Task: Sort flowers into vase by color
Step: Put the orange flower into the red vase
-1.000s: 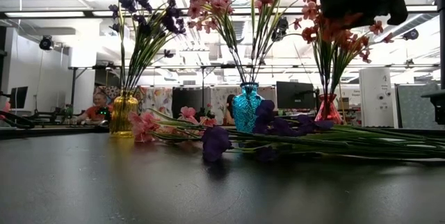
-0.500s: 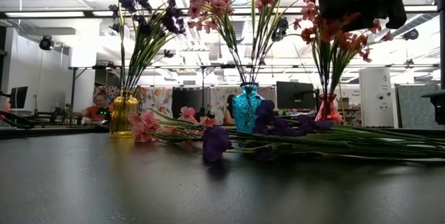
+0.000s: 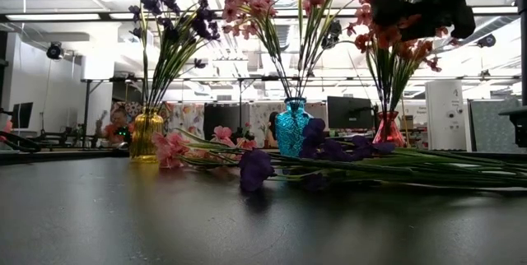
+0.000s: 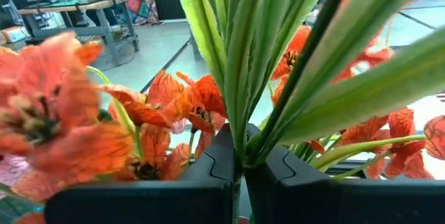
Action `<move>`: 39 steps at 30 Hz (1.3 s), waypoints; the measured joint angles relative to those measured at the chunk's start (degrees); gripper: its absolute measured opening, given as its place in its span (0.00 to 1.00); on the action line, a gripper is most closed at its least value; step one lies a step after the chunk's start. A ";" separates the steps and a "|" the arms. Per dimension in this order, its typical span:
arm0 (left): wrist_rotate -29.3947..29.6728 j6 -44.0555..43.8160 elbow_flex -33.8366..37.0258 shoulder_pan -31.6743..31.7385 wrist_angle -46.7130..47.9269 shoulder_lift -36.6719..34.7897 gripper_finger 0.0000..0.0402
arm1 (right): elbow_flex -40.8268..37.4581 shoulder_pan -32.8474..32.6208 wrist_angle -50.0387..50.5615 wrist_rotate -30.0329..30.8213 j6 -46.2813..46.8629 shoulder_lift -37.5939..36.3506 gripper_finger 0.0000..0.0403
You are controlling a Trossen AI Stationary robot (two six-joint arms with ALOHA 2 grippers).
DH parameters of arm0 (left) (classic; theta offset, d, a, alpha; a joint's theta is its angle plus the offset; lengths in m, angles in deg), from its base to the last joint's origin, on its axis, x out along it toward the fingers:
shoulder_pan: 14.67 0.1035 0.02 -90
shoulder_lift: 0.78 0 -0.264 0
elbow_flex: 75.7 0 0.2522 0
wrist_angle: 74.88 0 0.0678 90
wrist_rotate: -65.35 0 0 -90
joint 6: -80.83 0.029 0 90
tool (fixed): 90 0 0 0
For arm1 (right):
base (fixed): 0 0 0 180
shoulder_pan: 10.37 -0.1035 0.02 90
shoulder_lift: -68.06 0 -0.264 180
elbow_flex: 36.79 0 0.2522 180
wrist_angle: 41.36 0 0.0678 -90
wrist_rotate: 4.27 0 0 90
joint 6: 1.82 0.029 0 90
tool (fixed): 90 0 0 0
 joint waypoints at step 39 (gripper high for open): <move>-0.04 -0.94 0.00 0.02 0.09 0.00 0.50 | 0.00 1.56 0.49 -8.71 0.06 6.59 0.31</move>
